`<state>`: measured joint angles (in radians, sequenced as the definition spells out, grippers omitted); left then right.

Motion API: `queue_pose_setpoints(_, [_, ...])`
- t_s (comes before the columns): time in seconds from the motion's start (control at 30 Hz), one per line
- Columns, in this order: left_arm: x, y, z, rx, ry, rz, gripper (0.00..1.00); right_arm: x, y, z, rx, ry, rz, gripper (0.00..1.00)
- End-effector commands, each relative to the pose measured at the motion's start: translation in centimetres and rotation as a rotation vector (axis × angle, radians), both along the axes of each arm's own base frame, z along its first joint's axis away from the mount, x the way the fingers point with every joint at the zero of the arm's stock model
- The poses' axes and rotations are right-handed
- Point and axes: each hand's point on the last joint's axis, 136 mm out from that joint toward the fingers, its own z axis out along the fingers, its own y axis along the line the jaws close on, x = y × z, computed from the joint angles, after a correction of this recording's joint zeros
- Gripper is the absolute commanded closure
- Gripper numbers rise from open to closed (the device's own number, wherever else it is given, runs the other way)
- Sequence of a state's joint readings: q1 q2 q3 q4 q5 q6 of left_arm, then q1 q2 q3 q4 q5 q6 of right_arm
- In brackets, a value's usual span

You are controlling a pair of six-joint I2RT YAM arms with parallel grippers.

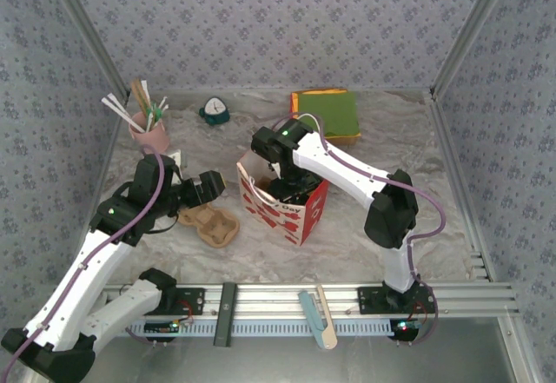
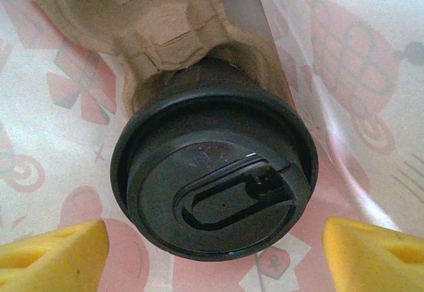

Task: Pack the takeout coffee

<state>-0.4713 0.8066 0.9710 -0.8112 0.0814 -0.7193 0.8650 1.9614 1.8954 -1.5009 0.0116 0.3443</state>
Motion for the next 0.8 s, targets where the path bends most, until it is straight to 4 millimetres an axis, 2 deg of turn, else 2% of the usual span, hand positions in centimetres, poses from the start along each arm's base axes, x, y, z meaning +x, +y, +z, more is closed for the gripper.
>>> queue_pose_setpoints(0.0, [0.18, -0.18, 0.32, -0.015, -0.008, -0.003, 0.0, -0.34, -0.57, 1.82, 0.004, -0.028, -0.01, 0.15])
queue_pose_setpoints(0.1, [0.14, -0.17, 0.25, -0.015, -0.006, -0.002, 0.0, -0.35, -0.53, 1.87, 0.006, -0.03, -0.01, 0.16])
queue_pose_setpoints(0.3, [0.11, -0.17, 0.24, -0.017, -0.005, -0.002, 0.0, -0.42, -0.53, 1.89, 0.01, -0.028, -0.012, 0.27])
queue_pose_setpoints(0.43, [0.14, -0.17, 0.18, -0.017, -0.004, -0.001, 0.0, -0.42, -0.5, 2.01, 0.014, -0.031, -0.015, 0.28])
queue_pose_setpoints(0.5, [0.12, -0.2, 0.19, -0.017, -0.004, -0.004, 0.0, -0.39, -0.45, 2.07, 0.017, -0.033, -0.016, 0.33])
queue_pose_setpoints(0.77, [0.15, -0.23, 0.19, -0.019, -0.005, -0.002, 0.0, -0.39, -0.45, 2.31, 0.021, -0.04, -0.018, 0.34])
